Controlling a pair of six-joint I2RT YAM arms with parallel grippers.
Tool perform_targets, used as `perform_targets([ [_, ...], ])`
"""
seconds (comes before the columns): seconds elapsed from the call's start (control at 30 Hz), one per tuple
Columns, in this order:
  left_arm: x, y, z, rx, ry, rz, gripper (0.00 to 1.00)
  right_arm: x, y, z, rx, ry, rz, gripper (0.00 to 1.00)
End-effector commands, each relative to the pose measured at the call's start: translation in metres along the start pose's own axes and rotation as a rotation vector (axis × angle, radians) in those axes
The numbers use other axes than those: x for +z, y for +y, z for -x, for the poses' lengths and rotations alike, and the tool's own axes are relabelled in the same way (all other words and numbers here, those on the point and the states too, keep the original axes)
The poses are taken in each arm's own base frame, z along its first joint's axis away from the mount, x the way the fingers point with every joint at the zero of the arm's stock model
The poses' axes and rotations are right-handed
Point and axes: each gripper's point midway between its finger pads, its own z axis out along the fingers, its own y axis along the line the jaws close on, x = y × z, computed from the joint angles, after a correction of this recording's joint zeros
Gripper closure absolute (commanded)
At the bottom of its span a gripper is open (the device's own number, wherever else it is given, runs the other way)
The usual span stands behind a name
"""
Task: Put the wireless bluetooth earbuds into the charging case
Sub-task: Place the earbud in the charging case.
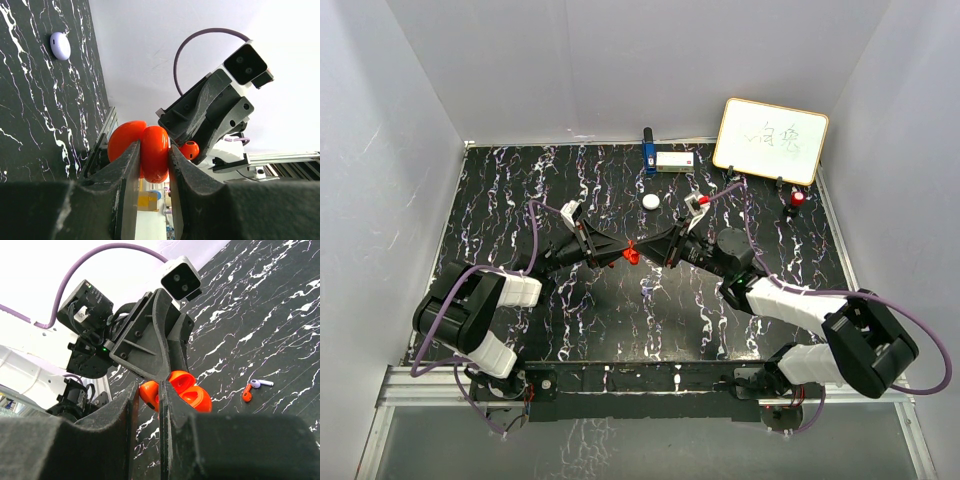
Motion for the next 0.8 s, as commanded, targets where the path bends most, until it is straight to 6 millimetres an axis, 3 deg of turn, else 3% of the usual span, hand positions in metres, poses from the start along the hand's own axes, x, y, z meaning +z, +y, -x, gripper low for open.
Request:
perform_targets([
  [0.0, 0.002, -0.033, 0.0, 0.097, 0.011, -0.103, 1.0, 0.003, 0.008, 0.015, -0.039, -0.057, 0.036, 1.0],
  [0.77, 0.002, -0.039, -0.012, 0.122, 0.052, -0.104, 1.0, 0.003, 0.0, 0.013, -0.047, -0.063, 0.011, 1.0],
])
